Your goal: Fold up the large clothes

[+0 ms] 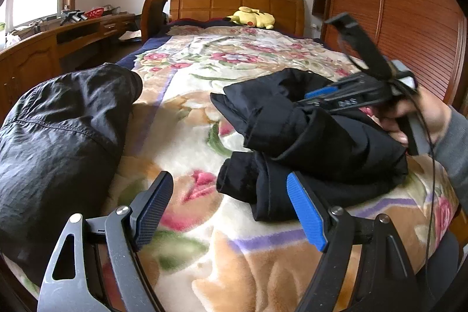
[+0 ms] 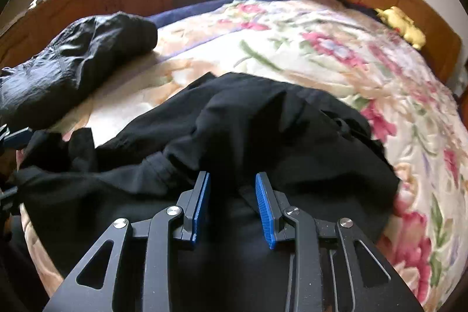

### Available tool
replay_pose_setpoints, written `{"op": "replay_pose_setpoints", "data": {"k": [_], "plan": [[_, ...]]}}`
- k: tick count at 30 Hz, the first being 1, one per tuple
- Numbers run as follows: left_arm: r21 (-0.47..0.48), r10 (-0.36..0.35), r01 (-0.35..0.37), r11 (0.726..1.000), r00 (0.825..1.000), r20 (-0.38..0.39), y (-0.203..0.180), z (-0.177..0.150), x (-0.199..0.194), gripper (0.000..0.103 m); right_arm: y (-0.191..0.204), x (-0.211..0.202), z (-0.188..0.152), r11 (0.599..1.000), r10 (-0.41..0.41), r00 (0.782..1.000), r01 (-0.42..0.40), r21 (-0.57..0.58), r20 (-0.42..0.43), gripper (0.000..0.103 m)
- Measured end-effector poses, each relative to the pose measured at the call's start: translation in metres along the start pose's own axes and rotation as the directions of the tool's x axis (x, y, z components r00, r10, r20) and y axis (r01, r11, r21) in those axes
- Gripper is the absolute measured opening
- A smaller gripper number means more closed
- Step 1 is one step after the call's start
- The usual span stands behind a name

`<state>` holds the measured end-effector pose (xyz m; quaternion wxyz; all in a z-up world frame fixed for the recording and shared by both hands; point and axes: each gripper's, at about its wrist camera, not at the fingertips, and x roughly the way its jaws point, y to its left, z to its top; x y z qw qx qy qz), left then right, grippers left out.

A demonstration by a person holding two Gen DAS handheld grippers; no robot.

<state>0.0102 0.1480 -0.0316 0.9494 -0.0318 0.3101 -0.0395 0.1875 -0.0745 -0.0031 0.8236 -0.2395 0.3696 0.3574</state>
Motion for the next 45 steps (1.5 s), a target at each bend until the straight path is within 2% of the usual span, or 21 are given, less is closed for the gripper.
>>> {"op": "replay_pose_setpoints", "data": {"k": [4, 6, 8, 10, 12, 15, 17, 20, 21, 23, 26, 36, 39, 45], "plan": [[0.008, -0.01, 0.01, 1.0, 1.0, -0.021, -0.005, -0.001, 0.006, 0.081, 0.003, 0.01, 0.007, 1.0, 0.011, 1.0, -0.011, -0.018, -0.003, 0.033], [0.021, -0.02, 0.021, 1.0, 1.0, -0.023, -0.01, 0.0, 0.008, 0.081, -0.006, 0.005, 0.003, 1.0, 0.008, 0.999, -0.007, -0.006, 0.034, 0.033], [0.034, -0.025, 0.026, 0.999, 0.999, -0.021, -0.015, 0.0, 0.009, 0.081, -0.018, -0.008, -0.008, 0.999, -0.032, 0.996, 0.032, 0.006, 0.079, 0.04], [0.046, -0.028, 0.029, 0.999, 0.999, -0.024, -0.02, 0.0, 0.01, 0.081, -0.03, -0.018, -0.017, 0.997, -0.075, 0.99, 0.071, 0.037, 0.121, 0.061], [0.054, -0.027, 0.029, 0.998, 0.999, -0.032, -0.023, 0.0, 0.013, 0.081, -0.043, -0.022, -0.026, 0.995, -0.086, 0.986, 0.076, 0.071, 0.142, 0.065], [0.065, -0.027, 0.03, 0.997, 0.999, -0.047, -0.027, -0.002, 0.017, 0.081, -0.065, -0.025, -0.039, 0.982, -0.163, 0.975, 0.146, 0.119, 0.15, 0.067], [0.076, -0.025, 0.03, 0.997, 0.998, -0.054, -0.03, -0.003, 0.019, 0.081, -0.081, -0.025, -0.044, 0.972, -0.185, 0.972, 0.16, 0.17, 0.142, 0.069], [0.088, -0.029, 0.036, 0.996, 0.997, -0.077, -0.035, -0.007, 0.023, 0.072, -0.105, -0.02, -0.053, 0.953, -0.212, 0.97, 0.178, 0.246, 0.122, 0.073], [0.088, -0.03, 0.038, 0.995, 0.996, -0.083, -0.035, -0.007, 0.024, 0.069, -0.112, -0.016, -0.056, 0.949, -0.206, 0.972, 0.17, 0.267, 0.112, 0.074], [0.089, -0.037, 0.046, 0.995, 0.995, -0.098, -0.036, -0.01, 0.026, 0.056, -0.124, -0.007, -0.06, 0.942, -0.161, 0.982, 0.123, 0.311, 0.097, 0.077], [0.076, -0.063, 0.073, 0.994, 0.991, -0.121, -0.037, -0.013, 0.029, 0.046, -0.135, 0.004, -0.062, 0.93, -0.146, 0.985, 0.105, 0.352, 0.091, 0.084], [0.048, -0.058, 0.066, 0.997, 0.988, -0.14, -0.039, -0.014, 0.034, 0.046, -0.152, 0.031, -0.06, 0.907, -0.096, 0.993, 0.06, 0.417, 0.066, 0.093], [0.048, -0.055, 0.062, 0.997, 0.989, -0.138, -0.04, -0.015, 0.034, 0.046, -0.16, 0.039, -0.063, 0.888, -0.063, 0.995, 0.023, 0.459, 0.073, 0.096], [0.037, -0.058, 0.064, 0.997, 0.989, -0.133, -0.039, -0.012, 0.035, 0.046, -0.163, 0.043, -0.075, 0.875, -0.04, 0.989, -0.034, 0.483, 0.141, 0.097]]}}
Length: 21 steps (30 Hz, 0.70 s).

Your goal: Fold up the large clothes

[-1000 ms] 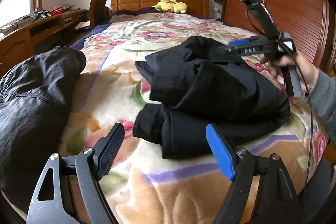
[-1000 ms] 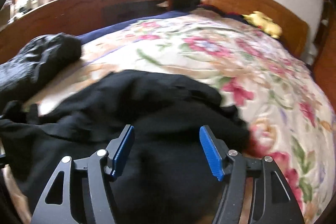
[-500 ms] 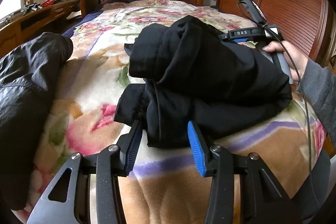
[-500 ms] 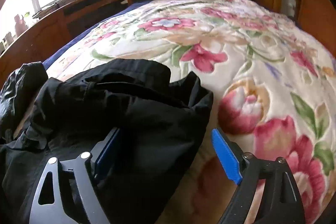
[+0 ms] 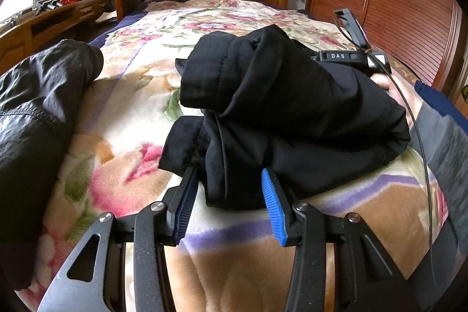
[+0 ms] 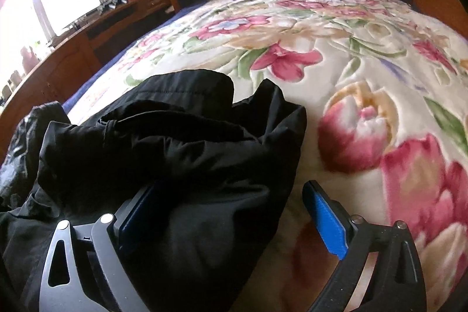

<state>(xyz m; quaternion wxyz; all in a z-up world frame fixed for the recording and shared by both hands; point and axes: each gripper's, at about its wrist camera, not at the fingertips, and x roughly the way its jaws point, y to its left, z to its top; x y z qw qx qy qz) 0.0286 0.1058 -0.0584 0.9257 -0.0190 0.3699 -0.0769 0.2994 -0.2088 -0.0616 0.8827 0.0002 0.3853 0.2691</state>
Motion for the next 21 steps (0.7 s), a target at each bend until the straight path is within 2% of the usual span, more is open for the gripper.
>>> {"op": "replay_pose_setpoints", "data": {"k": [3, 5, 10, 11, 12, 13, 18, 21], "plan": [[-0.008, -0.003, 0.003, 1.0, 1.0, 0.009, 0.001, 0.0, 0.0, 0.046, -0.005, 0.0, -0.003, 0.999, 0.034, 0.999, -0.034, 0.018, -0.001, 0.097], [-0.012, -0.016, 0.016, 1.0, 1.0, 0.012, 0.002, 0.0, 0.0, 0.038, -0.005, 0.0, -0.004, 0.999, 0.044, 0.999, -0.044, 0.012, -0.005, 0.094], [-0.026, -0.026, 0.028, 0.999, 0.999, 0.047, 0.003, 0.004, -0.003, 0.01, -0.006, -0.006, -0.007, 0.99, 0.143, 0.99, -0.142, 0.009, -0.022, 0.064], [-0.034, -0.033, 0.035, 0.999, 0.998, 0.054, 0.004, 0.005, -0.004, 0.009, -0.006, -0.008, -0.008, 0.987, 0.161, 0.987, -0.161, 0.005, -0.017, 0.057], [-0.037, -0.036, 0.039, 0.999, 0.998, 0.058, 0.005, 0.006, -0.005, 0.008, -0.007, -0.012, -0.008, 0.984, 0.18, 0.984, -0.18, 0.0, -0.009, 0.043], [-0.036, -0.032, 0.034, 0.999, 0.997, 0.066, 0.005, 0.006, -0.006, 0.007, -0.006, -0.016, -0.008, 0.982, 0.187, 0.982, -0.187, -0.008, 0.004, 0.037], [-0.024, -0.003, 0.007, 1.0, 0.991, 0.137, -0.001, 0.009, -0.02, 0.005, -0.004, -0.038, -0.013, 0.982, 0.187, 0.98, -0.184, -0.04, 0.071, 0.026], [-0.029, 0.013, -0.009, 1.0, 0.987, 0.162, 0.001, 0.009, -0.025, 0.005, -0.002, -0.051, -0.013, 0.978, 0.209, 0.971, -0.205, -0.051, 0.114, 0.023]]}}
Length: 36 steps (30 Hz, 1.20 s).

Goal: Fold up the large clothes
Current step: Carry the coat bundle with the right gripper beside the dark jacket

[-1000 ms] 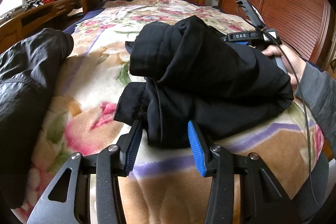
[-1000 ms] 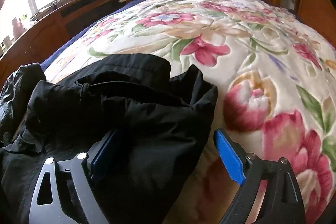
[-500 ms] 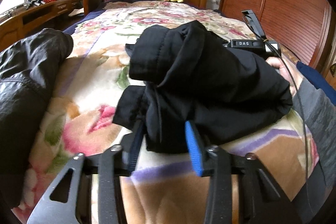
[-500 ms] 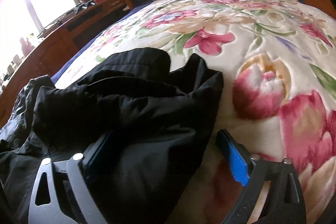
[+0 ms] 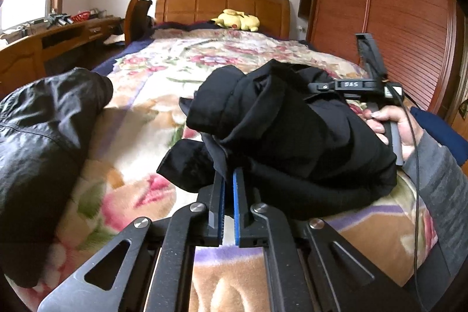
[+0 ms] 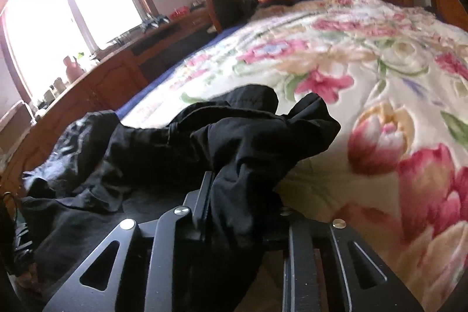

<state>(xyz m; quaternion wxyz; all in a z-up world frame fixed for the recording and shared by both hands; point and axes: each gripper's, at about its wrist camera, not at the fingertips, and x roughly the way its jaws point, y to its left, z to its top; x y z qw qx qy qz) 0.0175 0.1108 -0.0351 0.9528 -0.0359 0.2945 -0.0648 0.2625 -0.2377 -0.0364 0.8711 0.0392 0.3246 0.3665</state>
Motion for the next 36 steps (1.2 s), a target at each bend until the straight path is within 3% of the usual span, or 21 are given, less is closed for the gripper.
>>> {"op": "replay_pose_setpoints", "data": {"k": [12, 17, 22, 31, 36], "plan": [[0.01, 0.041, -0.042, 0.999, 0.997, 0.07, 0.014, 0.017, -0.016, 0.004, 0.019, -0.02, -0.005, 0.997, 0.029, 0.996, -0.023, -0.078, 0.082, 0.018], [0.049, 0.061, -0.067, 0.997, 0.993, 0.099, 0.022, 0.035, -0.03, 0.004, 0.035, -0.016, 0.0, 0.993, -0.007, 0.995, 0.019, -0.114, 0.096, 0.018], [0.047, 0.093, -0.101, 0.994, 0.986, 0.138, 0.051, 0.054, -0.053, 0.004, 0.077, -0.004, 0.022, 0.981, -0.039, 0.996, 0.054, -0.189, 0.08, 0.017], [0.011, 0.227, -0.234, 0.972, 0.95, 0.213, 0.132, 0.077, -0.112, 0.004, 0.185, 0.022, 0.083, 0.944, -0.013, 0.995, 0.044, -0.327, 0.096, 0.017], [-0.047, 0.339, -0.338, 0.94, 0.91, 0.237, 0.185, 0.072, -0.146, 0.004, 0.256, 0.055, 0.103, 0.912, 0.026, 0.996, 0.01, -0.41, 0.083, 0.017]]}}
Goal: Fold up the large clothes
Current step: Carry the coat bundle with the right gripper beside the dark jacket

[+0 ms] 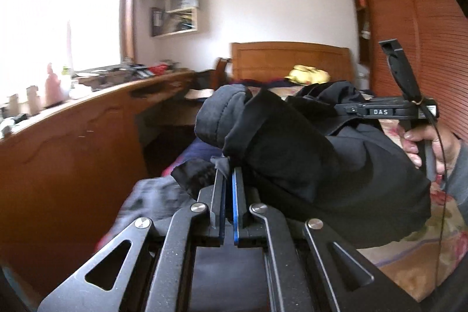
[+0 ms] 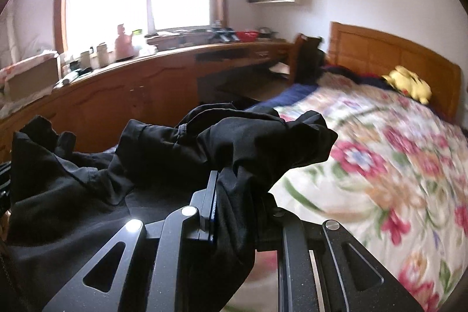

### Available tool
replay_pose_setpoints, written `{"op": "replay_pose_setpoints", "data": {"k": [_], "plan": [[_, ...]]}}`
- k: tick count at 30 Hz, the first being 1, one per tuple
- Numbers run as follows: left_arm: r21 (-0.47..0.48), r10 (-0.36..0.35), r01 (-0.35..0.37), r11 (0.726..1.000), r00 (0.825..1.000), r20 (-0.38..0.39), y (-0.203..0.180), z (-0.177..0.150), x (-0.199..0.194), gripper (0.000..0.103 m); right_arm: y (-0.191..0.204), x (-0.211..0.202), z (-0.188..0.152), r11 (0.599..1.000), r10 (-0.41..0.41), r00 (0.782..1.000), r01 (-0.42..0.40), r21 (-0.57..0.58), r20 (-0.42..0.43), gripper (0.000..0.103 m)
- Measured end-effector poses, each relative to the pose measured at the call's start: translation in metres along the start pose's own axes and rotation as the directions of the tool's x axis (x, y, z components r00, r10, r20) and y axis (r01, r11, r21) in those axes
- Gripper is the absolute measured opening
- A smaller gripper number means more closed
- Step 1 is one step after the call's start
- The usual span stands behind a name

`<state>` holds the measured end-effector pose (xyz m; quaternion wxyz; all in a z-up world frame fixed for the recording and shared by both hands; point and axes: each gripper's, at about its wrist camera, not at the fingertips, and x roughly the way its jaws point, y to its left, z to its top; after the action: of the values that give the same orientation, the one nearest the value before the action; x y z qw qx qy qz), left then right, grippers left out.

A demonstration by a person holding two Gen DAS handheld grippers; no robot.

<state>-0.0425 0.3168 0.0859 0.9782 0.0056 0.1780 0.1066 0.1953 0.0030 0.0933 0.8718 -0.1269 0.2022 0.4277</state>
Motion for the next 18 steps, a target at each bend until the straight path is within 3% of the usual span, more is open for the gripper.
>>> {"op": "replay_pose_setpoints", "data": {"k": [7, 11, 14, 18], "plan": [[-0.062, 0.146, -0.145, 0.987, 0.989, 0.0, 0.078, -0.026, -0.026, 0.004, 0.075, 0.061, 0.032, 0.992, 0.099, 0.995, -0.097, -0.08, 0.015, 0.017], [-0.059, 0.197, -0.202, 0.978, 0.977, -0.084, 0.106, -0.059, -0.016, 0.004, 0.103, 0.109, 0.021, 0.985, 0.137, 0.99, -0.139, -0.101, -0.03, 0.017], [-0.069, 0.215, -0.226, 0.972, 0.967, -0.137, 0.118, -0.083, -0.004, 0.004, 0.117, 0.152, 0.002, 0.987, 0.093, 0.991, -0.105, -0.124, -0.1, 0.018], [-0.096, 0.197, -0.21, 0.973, 0.972, -0.132, 0.121, -0.086, -0.007, 0.004, 0.118, 0.182, -0.011, 0.992, 0.031, 0.99, -0.048, -0.118, -0.141, 0.023]]}}
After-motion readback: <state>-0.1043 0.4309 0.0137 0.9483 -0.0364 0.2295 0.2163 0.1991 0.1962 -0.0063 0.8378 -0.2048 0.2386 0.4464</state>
